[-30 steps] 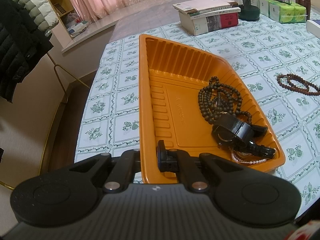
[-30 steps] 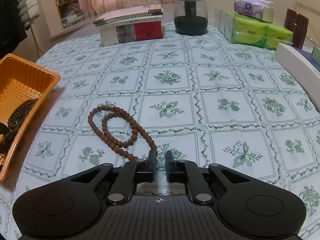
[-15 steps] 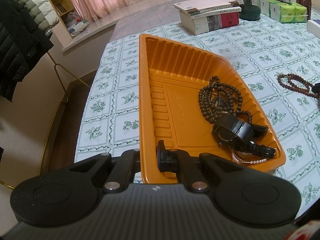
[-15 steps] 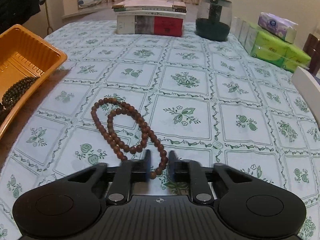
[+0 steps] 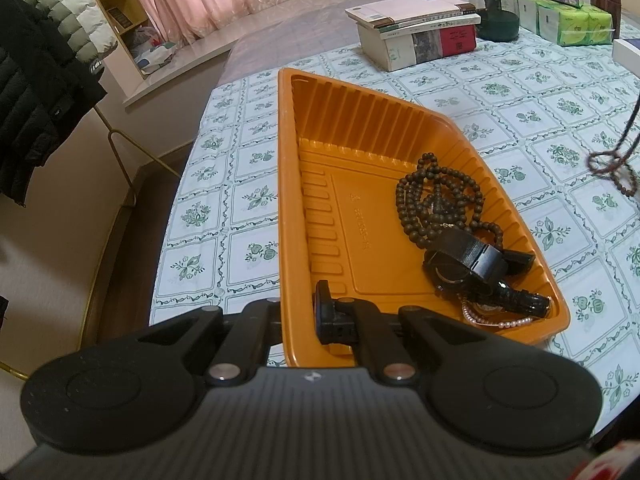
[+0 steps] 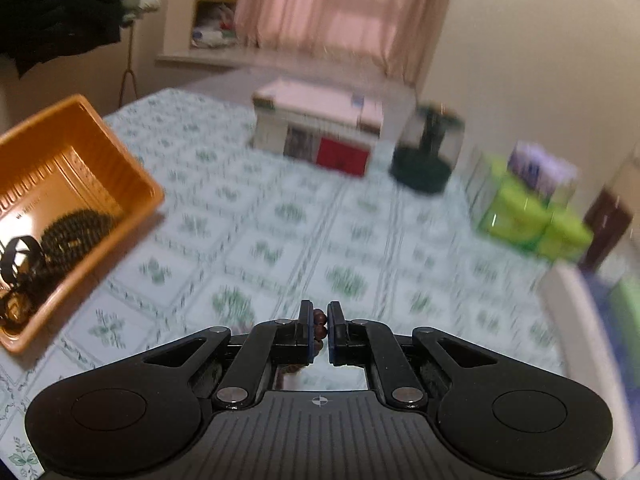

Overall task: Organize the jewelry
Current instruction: 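Lift the reddish-brown bracelet over the tray and open the right tool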

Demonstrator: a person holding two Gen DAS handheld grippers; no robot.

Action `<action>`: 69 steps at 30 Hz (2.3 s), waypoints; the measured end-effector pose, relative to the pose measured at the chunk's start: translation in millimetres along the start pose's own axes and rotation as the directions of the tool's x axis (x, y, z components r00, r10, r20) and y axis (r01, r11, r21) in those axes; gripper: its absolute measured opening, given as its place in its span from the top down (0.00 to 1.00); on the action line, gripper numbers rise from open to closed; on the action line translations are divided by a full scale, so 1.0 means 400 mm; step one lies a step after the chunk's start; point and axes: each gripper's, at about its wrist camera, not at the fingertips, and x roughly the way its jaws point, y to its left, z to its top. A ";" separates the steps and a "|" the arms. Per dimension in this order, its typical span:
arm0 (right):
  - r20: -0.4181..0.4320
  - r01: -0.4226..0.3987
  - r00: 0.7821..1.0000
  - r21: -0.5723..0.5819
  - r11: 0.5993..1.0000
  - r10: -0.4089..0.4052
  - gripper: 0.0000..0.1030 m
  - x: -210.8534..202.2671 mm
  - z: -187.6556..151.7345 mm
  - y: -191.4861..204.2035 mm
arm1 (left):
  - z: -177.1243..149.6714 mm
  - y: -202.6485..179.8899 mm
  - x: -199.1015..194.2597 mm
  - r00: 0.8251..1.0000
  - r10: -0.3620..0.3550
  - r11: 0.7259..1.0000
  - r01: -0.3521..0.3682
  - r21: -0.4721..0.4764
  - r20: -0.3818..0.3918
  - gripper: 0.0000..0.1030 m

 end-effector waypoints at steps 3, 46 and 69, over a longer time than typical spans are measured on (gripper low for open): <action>0.038 0.016 0.999 -0.076 0.997 -0.013 0.94 -0.037 0.051 -0.002 | 0.001 -0.001 -0.002 1.000 -0.001 1.000 0.001 0.001 0.002 0.96; 0.182 -0.153 0.932 -0.585 0.796 0.313 0.94 -0.101 0.404 0.333 | -0.002 0.010 -0.002 1.000 -0.020 1.000 0.020 -0.015 0.015 0.95; -0.059 -0.323 0.917 -0.690 0.648 0.395 0.94 0.130 0.398 0.550 | -0.014 0.025 0.008 0.999 -0.041 0.998 0.042 -0.039 0.023 0.96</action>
